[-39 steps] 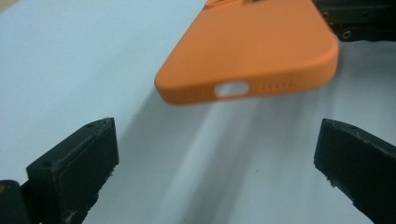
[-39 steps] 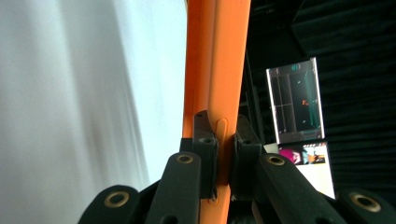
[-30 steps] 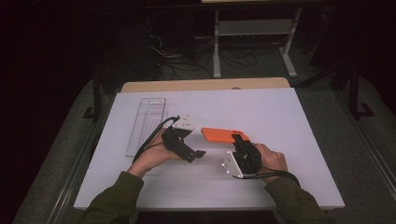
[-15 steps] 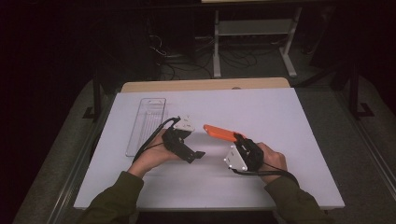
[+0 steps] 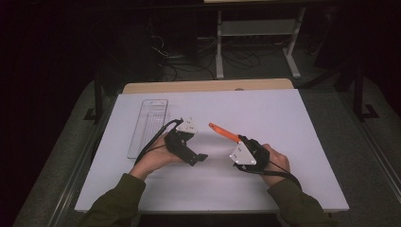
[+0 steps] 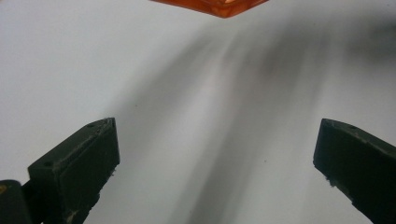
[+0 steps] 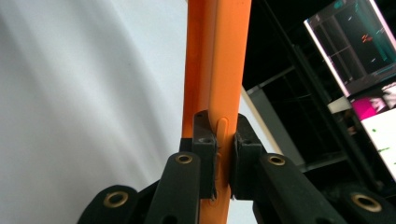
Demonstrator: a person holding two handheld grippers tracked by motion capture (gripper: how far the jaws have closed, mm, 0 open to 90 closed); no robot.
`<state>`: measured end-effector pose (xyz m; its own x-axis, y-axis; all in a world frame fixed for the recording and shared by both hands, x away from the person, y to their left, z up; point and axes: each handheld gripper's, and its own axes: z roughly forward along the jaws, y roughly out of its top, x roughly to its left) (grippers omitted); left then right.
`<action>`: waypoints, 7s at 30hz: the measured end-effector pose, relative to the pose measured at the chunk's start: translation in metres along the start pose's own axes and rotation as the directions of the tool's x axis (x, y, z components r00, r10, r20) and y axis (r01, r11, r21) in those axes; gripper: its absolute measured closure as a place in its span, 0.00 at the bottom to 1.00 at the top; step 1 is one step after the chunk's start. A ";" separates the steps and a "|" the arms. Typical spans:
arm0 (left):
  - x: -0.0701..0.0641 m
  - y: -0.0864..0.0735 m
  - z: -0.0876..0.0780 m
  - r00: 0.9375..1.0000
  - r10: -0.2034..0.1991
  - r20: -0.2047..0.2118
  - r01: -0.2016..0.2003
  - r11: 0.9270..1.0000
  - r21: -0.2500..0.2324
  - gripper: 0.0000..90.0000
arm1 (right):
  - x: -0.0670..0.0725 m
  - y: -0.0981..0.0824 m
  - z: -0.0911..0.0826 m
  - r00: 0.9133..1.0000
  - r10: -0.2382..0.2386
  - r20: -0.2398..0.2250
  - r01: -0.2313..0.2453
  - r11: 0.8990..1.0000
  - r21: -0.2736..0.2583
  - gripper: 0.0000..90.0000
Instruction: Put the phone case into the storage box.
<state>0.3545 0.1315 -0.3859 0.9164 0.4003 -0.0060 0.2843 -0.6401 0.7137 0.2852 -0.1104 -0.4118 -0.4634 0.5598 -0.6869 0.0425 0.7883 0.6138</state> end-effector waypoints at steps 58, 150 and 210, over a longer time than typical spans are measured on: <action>0.001 0.000 -0.003 1.000 -0.015 -0.021 0.014 1.000 -0.010 0.00 | -0.027 -0.014 0.006 0.867 0.456 -0.201 -0.460 0.888 0.029 0.91; 0.004 0.042 -0.003 0.973 -0.229 -0.010 0.214 0.926 -0.310 0.00 | -0.023 -0.009 0.006 0.710 0.645 -0.284 -0.665 0.746 0.031 0.91; -0.011 0.070 0.034 0.955 -0.296 -0.012 0.268 0.882 -0.388 0.00 | -0.013 0.003 0.006 0.700 0.658 -0.278 -0.684 0.729 0.000 0.91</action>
<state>0.3742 0.0601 -0.3594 0.7876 0.5799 -0.2082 0.3871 -0.2028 0.8995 0.2963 -0.1140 -0.4038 -0.5427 0.8394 0.0308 0.3484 0.1916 0.9175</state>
